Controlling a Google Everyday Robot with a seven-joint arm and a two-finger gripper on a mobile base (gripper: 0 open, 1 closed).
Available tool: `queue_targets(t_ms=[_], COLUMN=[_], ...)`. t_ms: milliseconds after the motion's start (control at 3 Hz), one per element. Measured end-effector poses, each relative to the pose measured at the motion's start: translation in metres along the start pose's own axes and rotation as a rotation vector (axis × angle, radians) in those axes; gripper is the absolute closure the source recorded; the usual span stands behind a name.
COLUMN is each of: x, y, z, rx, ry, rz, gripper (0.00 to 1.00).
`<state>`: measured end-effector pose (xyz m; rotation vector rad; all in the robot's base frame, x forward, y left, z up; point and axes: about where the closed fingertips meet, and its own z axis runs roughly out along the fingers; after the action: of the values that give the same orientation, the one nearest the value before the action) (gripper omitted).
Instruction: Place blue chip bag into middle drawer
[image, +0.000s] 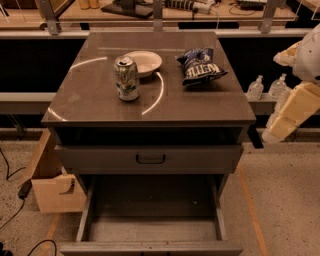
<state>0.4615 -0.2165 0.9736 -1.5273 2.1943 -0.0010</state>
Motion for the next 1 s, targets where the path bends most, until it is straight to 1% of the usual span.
queue_targets(t_ms=[333, 667, 1000], x=[-0.003, -0.012, -0.017], y=[-0.032, -0.078, -0.086], z=[0.013, 0.029, 0.033], rx=[0.059, 0.127, 0.141], ry=[-0.207, -0.422, -0.459], rz=[0.073, 0.15, 0.171], gripper=[0.0, 0.0, 0.0])
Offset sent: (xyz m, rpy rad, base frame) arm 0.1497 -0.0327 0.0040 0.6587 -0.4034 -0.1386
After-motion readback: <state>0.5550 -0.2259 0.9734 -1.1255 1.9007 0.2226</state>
